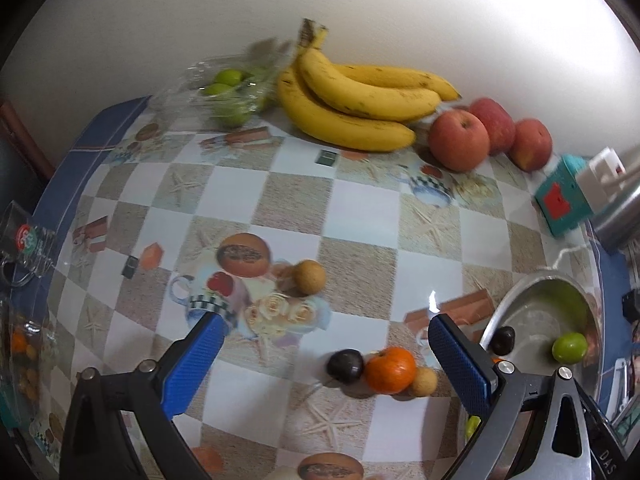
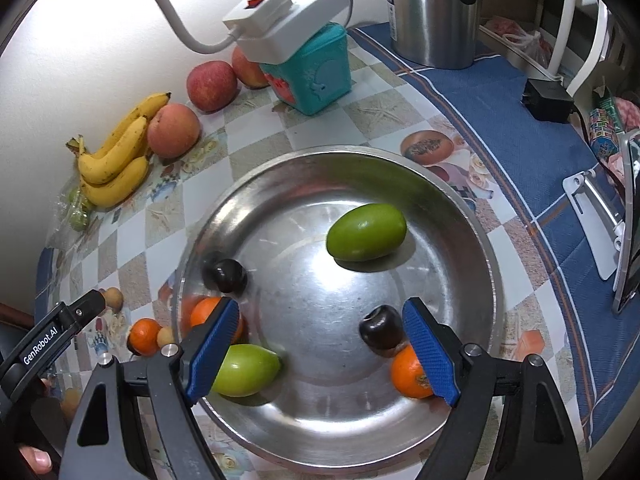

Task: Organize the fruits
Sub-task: 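Withdraw both open tools from the bowl toward the fruit row, then grasp a dark plum with the left tool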

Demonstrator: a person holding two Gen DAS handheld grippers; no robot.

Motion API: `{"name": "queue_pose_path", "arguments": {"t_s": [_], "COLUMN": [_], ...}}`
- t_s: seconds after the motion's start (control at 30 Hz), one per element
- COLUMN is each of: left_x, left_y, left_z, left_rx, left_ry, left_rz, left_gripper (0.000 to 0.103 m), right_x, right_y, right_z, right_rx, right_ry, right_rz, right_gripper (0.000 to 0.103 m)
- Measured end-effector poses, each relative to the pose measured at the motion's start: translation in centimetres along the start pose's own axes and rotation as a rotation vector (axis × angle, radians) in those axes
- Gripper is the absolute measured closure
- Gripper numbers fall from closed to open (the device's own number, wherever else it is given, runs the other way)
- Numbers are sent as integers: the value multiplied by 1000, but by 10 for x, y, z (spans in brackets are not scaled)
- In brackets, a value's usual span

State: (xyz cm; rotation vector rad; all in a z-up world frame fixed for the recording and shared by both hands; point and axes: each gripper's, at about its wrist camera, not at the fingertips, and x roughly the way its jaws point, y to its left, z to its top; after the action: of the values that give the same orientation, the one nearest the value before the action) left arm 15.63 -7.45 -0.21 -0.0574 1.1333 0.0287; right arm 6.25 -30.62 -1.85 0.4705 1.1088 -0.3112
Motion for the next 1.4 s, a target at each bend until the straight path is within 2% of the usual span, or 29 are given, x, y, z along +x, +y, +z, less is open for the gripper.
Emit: {"name": "queue_pose_path", "arguments": {"t_s": [0.17, 0.47, 0.77, 1.07, 1.23, 1.4], "left_x": [-3, -6, -8, 19, 30, 35], "left_y": [25, 64, 73, 66, 54, 45], "left_z": [3, 4, -1, -8, -13, -14], "left_rx": [-49, -136, -128, -115, -100, -122], "left_ry": [-15, -26, -9, 78, 119, 137], "left_rz": [24, 59, 63, 23, -28, -97], "left_gripper": [0, 0, 0, 0, 2, 16], "right_x": [2, 6, 10, 17, 15, 14], "right_y": [13, 58, 101, 106, 100, 97], "right_z": [-3, -16, -30, -32, -30, -29], "right_rx": [-31, -115, -205, -200, -187, -186], "right_ry": [21, 49, 74, 77, 73, 69], "right_rz": [19, 121, 198, 126, 114, 106], "right_gripper": [19, 19, 19, 19, 19, 19]}}
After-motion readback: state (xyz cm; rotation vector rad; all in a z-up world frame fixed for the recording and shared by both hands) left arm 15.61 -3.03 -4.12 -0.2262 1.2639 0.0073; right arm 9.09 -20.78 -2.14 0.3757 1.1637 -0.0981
